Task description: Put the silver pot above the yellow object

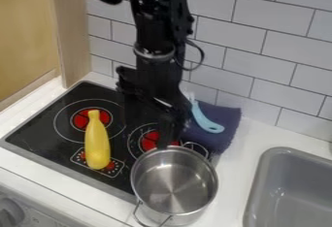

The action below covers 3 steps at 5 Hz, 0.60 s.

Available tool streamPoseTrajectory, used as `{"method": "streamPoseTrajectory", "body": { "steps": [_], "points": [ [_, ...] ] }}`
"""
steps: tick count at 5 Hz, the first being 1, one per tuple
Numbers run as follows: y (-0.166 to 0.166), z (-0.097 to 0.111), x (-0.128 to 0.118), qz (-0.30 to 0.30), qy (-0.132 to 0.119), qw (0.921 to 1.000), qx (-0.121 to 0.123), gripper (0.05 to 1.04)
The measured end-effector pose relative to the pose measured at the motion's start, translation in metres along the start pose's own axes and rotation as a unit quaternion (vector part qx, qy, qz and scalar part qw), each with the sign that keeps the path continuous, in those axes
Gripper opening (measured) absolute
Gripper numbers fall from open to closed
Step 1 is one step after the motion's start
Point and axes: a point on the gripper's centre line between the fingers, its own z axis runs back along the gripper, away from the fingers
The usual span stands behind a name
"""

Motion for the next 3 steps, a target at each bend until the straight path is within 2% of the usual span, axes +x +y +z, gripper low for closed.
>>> {"method": "streamPoseTrajectory", "body": {
  "steps": [1, 2, 3],
  "points": [
    [-0.008, -0.021, -0.007, -0.020, 0.015, 0.9996, -0.013, 0.999],
    [-0.007, -0.035, -0.005, -0.032, 0.025, 0.9991, -0.015, 0.999],
    [-0.004, -0.050, -0.002, -0.037, 0.026, 0.9987, -0.023, 0.999]
  ]
}}
